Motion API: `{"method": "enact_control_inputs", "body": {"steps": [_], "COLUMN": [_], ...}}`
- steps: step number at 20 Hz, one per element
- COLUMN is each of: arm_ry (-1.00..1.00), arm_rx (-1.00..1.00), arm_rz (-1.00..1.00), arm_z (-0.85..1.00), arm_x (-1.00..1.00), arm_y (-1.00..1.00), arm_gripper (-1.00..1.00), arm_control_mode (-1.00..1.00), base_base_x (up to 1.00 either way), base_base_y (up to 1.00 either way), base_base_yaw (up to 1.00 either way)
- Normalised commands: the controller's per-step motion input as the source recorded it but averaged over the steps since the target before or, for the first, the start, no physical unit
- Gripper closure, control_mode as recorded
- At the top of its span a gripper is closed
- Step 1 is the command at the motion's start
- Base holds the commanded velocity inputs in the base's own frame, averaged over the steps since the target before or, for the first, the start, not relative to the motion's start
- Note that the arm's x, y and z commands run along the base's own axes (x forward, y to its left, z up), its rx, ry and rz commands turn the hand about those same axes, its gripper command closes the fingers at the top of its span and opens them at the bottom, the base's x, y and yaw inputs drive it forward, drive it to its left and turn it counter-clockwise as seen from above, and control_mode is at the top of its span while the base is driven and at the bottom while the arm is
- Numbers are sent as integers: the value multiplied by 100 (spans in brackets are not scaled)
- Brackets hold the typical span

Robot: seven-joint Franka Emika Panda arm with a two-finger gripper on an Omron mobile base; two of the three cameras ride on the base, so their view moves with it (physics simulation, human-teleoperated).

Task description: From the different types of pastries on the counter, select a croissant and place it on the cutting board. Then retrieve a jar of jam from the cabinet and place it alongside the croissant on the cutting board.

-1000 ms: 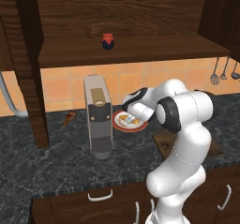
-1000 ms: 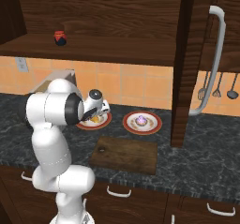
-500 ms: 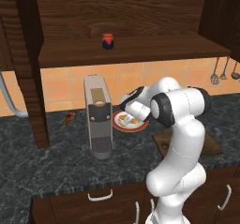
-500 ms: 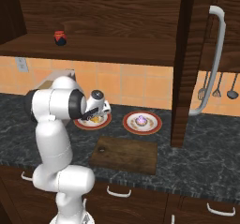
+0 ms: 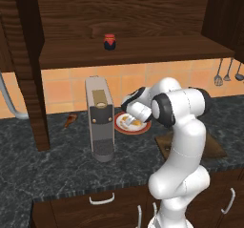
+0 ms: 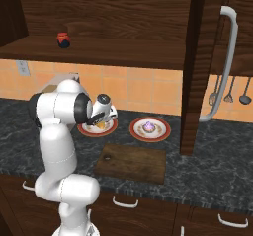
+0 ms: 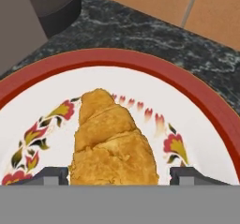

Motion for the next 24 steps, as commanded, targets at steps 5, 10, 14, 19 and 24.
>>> {"method": "enact_control_inputs", "body": {"steps": [5, 10, 14, 19, 24], "arm_ry": [0, 0, 1, 7, 4], "arm_rx": [0, 1, 0, -4, 0], "arm_rz": [0, 0, 0, 0, 0], "arm_z": [0, 36, 66, 48, 32], "arm_x": [0, -7, -20, -31, -57], "arm_y": [0, -5, -15, -25, -47], "arm_gripper": [100, 100, 100, 100, 100], "arm_control_mode": [-100, -100, -100, -100, -100], "base_base_x": [0, 0, 0, 0, 0], "base_base_y": [0, 0, 0, 0, 0], "base_base_yaw": [0, 0, 0, 0, 0]}}
